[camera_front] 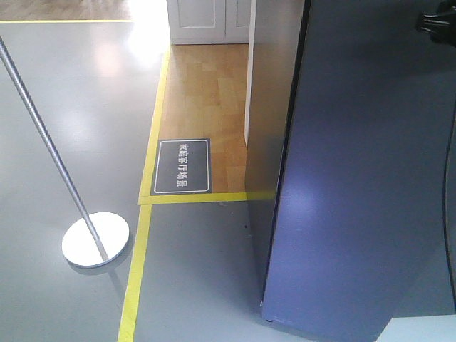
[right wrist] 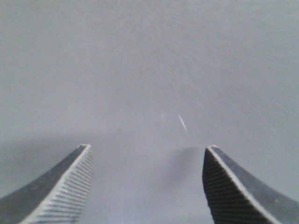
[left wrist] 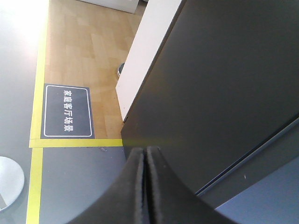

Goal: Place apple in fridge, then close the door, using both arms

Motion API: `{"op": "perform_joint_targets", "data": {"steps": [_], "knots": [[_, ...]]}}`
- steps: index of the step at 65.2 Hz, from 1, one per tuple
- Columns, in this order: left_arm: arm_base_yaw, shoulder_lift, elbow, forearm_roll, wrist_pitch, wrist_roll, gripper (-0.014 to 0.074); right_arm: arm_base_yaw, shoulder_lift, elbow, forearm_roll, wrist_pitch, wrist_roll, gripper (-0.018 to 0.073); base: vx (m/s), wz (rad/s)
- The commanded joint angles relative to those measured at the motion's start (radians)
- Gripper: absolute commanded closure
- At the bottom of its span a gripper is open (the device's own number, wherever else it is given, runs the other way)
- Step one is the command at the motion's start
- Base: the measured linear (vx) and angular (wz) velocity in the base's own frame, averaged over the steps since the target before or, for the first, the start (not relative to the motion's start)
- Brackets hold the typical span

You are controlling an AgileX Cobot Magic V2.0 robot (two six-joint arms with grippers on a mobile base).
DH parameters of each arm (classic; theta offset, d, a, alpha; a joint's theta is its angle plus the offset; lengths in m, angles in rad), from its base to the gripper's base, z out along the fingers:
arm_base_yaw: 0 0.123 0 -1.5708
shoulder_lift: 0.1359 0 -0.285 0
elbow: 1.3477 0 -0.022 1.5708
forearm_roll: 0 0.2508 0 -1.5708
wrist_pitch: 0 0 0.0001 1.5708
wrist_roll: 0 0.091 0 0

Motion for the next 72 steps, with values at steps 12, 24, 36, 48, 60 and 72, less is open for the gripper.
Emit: {"op": "perform_joint_targets", "data": {"steps": [12,24,36,48,60,72], "knots": [[0.000,-0.046,-0.032,-0.042,-0.046,-0.008,0.0603,-0.007,0.060,-0.141,0.034,-0.078,-0.032,0.0084,0.00,0.00],[0.000,-0.046,-0.032,-0.042,-0.054,-0.008,0.0603,-0.007,0.113,-0.210,0.038,-0.080,-0.043,0.0084,0.00,0.00],[0.000,-0.046,-0.032,-0.042,-0.072,-0.008,0.0603,-0.007,0.184,-0.299,0.042,-0.060,-0.049,0.0084,0.00,-0.02],[0.000,-0.046,-0.032,-0.040,-0.076,-0.008,0.0603,-0.007,0.236,-0.369,0.042,-0.016,-0.101,0.0084,0.00,-0.01],[0.000,-0.046,-0.032,-0.039,-0.094,-0.008,0.0603,-0.007,0.266,-0.407,0.052,0.001,-0.106,0.0084,0.00,0.00],[0.000,-0.047,-0.032,-0.033,-0.084,-0.008,0.0603,-0.004,0.244,-0.408,0.052,0.097,-0.176,0.0095,0.00,-0.01]]}}
